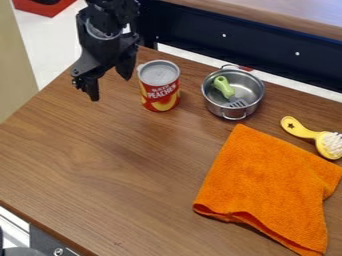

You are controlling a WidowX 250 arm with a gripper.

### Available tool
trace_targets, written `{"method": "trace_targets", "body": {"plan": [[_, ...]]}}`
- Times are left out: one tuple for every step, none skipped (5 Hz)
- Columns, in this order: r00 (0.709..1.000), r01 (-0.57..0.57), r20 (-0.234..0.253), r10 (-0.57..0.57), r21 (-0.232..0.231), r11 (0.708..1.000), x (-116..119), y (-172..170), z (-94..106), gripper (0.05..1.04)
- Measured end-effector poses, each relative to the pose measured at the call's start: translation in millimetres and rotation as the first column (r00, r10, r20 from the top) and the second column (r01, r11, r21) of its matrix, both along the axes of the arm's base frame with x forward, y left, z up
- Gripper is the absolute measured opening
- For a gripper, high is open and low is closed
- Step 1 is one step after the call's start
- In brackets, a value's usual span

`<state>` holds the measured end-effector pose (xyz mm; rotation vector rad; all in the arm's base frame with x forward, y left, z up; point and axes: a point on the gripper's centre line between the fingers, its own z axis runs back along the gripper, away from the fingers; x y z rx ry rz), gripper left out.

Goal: Move the orange cloth to the center of the table

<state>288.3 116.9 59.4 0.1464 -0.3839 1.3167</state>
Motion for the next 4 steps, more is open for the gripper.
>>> {"method": "trace_targets", "body": {"plan": [[1.000,0.005,-0.031,-0.006,-0.011,1.000,-3.4,-2.8,-7.8,1.000],[0.977,0.180,-0.112,-0.182,-0.027,0.983,-4.6,-22.8,-10.9,1.000],[0.912,0.389,-0.139,-0.386,-0.006,0.921,0.0,-49.7,-4.3,1.000],[0.774,0.596,-0.215,-0.595,-0.070,0.800,-4.1,-87.6,-2.9,0.956]]}}
